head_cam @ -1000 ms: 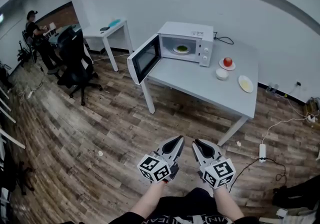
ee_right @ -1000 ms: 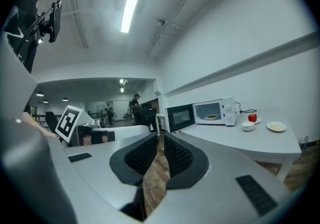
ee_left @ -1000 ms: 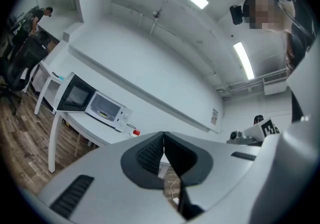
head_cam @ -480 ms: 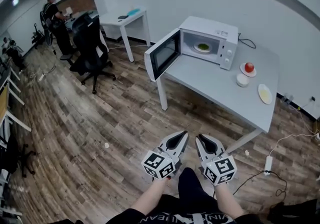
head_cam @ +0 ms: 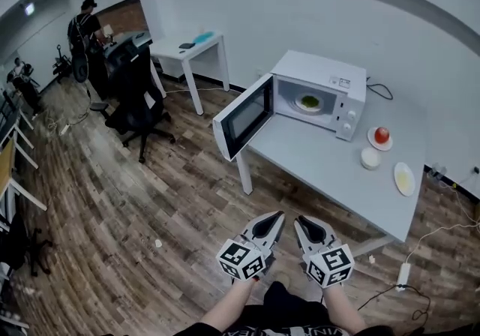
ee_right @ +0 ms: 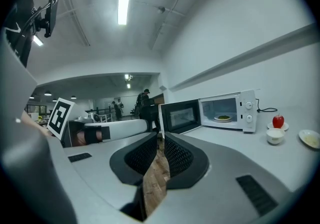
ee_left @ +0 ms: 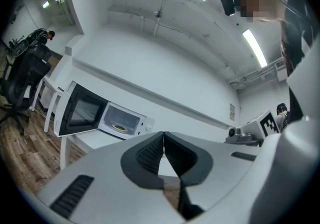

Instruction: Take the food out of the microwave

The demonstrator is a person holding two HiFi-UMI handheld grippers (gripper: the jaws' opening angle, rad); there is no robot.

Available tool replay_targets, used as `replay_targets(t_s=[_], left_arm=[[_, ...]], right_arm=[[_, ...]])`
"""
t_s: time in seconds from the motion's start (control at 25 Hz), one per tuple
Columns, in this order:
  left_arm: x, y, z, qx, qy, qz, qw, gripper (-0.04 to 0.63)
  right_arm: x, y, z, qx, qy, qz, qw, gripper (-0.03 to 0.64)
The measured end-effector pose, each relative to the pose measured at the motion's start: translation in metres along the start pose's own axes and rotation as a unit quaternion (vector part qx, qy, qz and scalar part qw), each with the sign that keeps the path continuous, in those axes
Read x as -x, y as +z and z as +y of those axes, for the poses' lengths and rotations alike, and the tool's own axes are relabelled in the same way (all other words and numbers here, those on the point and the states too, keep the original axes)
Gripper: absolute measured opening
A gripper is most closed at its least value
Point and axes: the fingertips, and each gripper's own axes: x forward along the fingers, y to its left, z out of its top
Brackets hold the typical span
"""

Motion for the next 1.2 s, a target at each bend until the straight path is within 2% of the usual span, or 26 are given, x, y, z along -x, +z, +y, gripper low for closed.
replay_targets(t_s=[0.16, 0.36, 0.72, 0.96, 1.2], left_arm=[[-0.028, 0.006, 0.019, 0.013, 0.003, -0.009, 0.9999, 0.011], [-0.059, 0.001, 0.038, 0.016, 0.010, 0.000, 0.9998, 0.011], [-0.112, -0.005, 0.051, 0.004, 0.004, 0.014, 0.9999, 0.011], [-0.119, -0.011, 0.062, 0.010, 0.017, 0.026, 0.9995, 0.011], [-0.122, -0.029, 0.078, 0.025, 0.025, 0.041, 0.9986, 0.011]], right_arm=[[-0.022, 0.007, -0.026, -0.005, 0.003, 0.001, 1.000, 0.060], [-0.041, 0.006, -0.057, -0.013, 0.002, 0.005, 1.000, 0.060], [-0.058, 0.010, -0.114, -0.033, -0.013, -0.008, 0.999, 0.060], [-0.069, 0.008, -0.121, -0.042, -0.008, -0.002, 0.999, 0.060], [-0.083, -0.015, -0.126, -0.060, -0.006, 0.024, 0.998, 0.060]])
